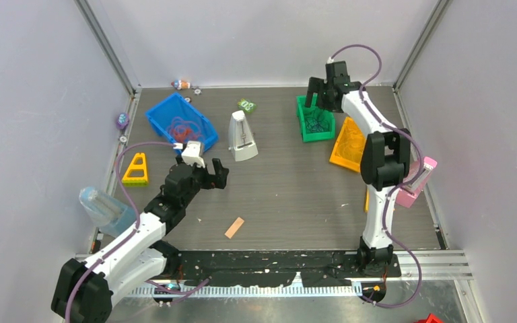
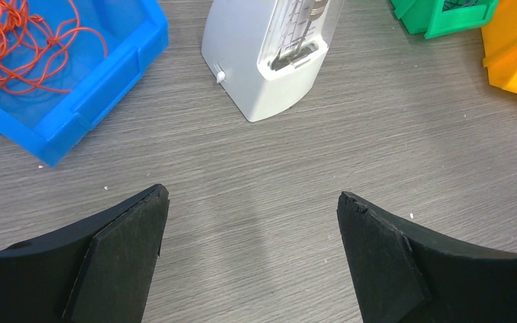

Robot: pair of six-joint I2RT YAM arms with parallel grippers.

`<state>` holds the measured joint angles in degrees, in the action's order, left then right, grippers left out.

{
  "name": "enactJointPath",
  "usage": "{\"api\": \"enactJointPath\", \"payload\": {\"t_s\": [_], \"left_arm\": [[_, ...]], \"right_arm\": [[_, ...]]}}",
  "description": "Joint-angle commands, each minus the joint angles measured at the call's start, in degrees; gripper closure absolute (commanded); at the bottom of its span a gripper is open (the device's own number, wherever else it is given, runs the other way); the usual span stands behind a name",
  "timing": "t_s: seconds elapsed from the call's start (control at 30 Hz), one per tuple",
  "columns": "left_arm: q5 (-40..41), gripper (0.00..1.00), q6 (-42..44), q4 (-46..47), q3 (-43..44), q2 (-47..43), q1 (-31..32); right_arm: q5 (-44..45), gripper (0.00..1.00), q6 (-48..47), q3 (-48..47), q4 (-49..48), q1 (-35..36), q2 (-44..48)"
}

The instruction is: Untangle the cables

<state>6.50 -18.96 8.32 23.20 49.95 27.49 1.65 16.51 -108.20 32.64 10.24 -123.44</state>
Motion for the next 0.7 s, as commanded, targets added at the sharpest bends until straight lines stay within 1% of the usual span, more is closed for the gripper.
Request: {"api": "enactJointPath", "payload": {"t_s": [0.0,0.07,0.17,0.2,0.23,0.27,0.3,0.33,0.37,0.4,0.5,0.53,0.57,0.6,0.63,0.67], "left_arm": [[1.58,0.04,1.38,1.87,0.53,-1.55,0.45],[1.67,0.04,1.62,1.83,0.44,-1.74,0.44],[2.20,0.02,2.07,1.45,0.40,-2.32,0.46],[2.48,0.01,2.23,1.27,0.33,-2.65,0.46],[2.66,0.01,2.19,1.26,0.21,-2.93,0.46],[2.90,0.01,2.13,1.33,0.06,-3.33,0.44],[3.20,0.01,2.03,1.35,-0.25,-3.86,0.42],[3.25,0.01,1.92,1.80,-0.66,-4.45,0.46],[3.25,0.01,1.91,2.39,-1.24,-5.33,0.46],[3.25,0.01,1.91,2.80,-1.68,-5.77,0.42],[3.82,0.01,2.08,3.19,-2.68,-7.64,0.42],[4.13,0.01,2.22,3.16,-2.79,-8.20,0.46],[4.52,0.01,2.30,3.01,-2.81,-8.66,0.46],[4.91,0.01,2.45,2.68,-2.81,-9.09,0.42],[5.11,0.01,2.83,2.66,-3.02,-9.63,0.42],[5.43,0.01,3.26,2.90,-3.36,-10.26,0.46]], "right_arm": [[0.45,0.03,-1.50,0.46,-1.48,0.23,9.41],[-0.39,0.05,-2.20,3.18,-3.11,0.19,12.55],[-2.93,0.05,-3.70,11.10,-7.29,0.26,20.08],[-3.77,0.05,-3.87,15.83,-10.48,0.23,22.01],[-4.20,0.04,-4.34,18.25,-12.20,0.22,25.97],[-5.01,0.04,-4.63,23.33,-16.20,0.22,27.86],[-5.44,0.04,-5.02,25.56,-19.98,0.22,31.65],[-6.27,0.05,-5.18,29.91,-21.66,0.18,33.42],[-6.64,0.05,-5.46,31.97,-24.23,0.20,36.97],[-7.16,0.05,-5.58,35.55,-25.40,0.21,38.54],[-6.88,0.04,-5.58,43.23,-30.96,0.22,46.79],[-6.24,0.04,-5.11,47.53,-32.68,0.22,50.40],[-4.91,0.04,-3.45,49.87,-36.52,0.18,52.42],[-4.64,0.04,-2.82,55.59,-38.71,0.20,56.24],[-4.66,0.04,-2.41,58.43,-44.00,0.15,58.24],[-4.39,0.04,-2.51,64.43,-46.59,0.18,62.03]]}}
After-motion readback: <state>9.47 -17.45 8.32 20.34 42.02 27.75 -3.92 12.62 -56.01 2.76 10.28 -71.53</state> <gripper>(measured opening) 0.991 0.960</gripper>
